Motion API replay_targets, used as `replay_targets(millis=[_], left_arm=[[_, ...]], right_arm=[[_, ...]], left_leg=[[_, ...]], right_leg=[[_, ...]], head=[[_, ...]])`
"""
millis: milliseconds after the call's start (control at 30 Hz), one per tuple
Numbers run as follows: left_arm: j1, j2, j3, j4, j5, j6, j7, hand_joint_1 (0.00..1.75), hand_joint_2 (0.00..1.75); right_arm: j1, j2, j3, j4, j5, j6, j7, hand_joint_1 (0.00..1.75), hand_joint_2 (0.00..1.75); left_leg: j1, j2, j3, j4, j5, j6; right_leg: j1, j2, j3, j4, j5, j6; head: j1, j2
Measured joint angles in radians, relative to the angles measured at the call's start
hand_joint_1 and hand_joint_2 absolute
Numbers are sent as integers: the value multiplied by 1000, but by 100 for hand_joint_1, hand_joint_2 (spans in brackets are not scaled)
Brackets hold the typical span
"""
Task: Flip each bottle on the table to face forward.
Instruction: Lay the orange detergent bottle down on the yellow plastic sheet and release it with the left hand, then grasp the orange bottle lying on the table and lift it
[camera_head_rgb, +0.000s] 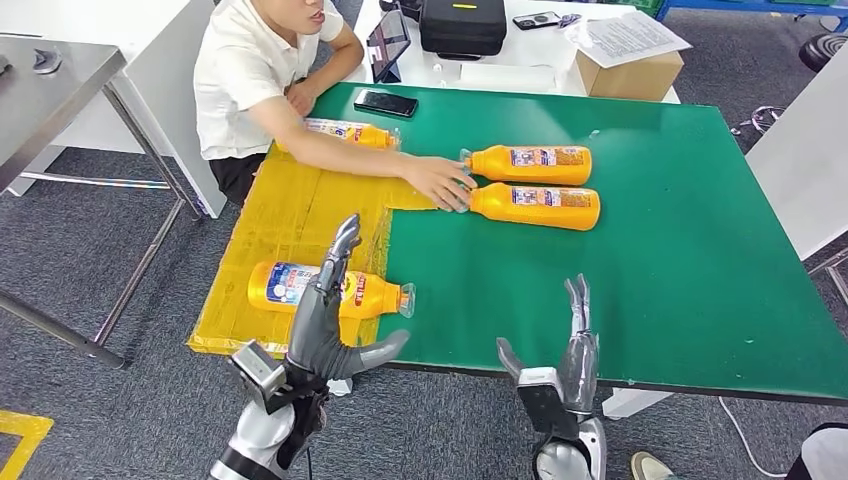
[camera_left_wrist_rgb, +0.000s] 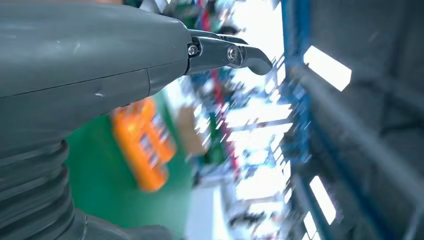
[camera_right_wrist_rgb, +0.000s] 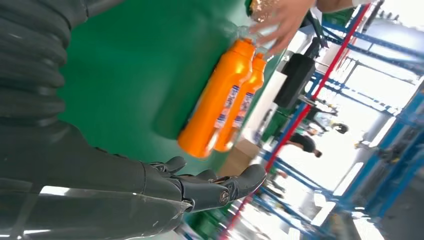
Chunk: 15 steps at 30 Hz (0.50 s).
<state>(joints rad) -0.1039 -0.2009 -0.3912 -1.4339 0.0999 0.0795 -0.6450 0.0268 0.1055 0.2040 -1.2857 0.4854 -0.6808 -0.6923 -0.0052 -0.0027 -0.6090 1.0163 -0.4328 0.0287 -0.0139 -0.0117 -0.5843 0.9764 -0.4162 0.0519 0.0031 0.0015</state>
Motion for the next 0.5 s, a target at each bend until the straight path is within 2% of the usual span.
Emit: replay_targets(millis=[100,167,200,333,500], left_arm=[[25,-4,-37,-47,16,54,3,0,175],[33,-4,-58,-57,20,81,50,0,175],[35,-4,-67,-56,15,101,77,0,175],[36,-4,-96,-10,-2,144,145,0,175],[36,-4,-139,67,-14,142,161,0,175]], right_arm=[[-3,-1,-52,11,359,-10,66,0,175],[-10,-11,-103,27,590,-11,144,0,175],[-16,-21,-126,38,660,-11,185,0,175],[-49,-86,-187,97,775,-11,306,0,175],[-105,-169,-208,191,808,-11,359,0,175]], left_leg=[[0,0,0,0,0,0],[0,-1,0,0,0,0],[-1,-1,0,0,0,0],[-3,-1,0,0,1,1],[-3,0,0,0,0,1]], right_leg=[[0,0,0,0,0,0],[0,0,1,0,0,0],[-1,-1,1,0,0,0],[-2,0,1,0,1,1],[-3,0,1,0,1,2]], head=[[0,0],[0,0],[0,0],[0,0],[0,0]])
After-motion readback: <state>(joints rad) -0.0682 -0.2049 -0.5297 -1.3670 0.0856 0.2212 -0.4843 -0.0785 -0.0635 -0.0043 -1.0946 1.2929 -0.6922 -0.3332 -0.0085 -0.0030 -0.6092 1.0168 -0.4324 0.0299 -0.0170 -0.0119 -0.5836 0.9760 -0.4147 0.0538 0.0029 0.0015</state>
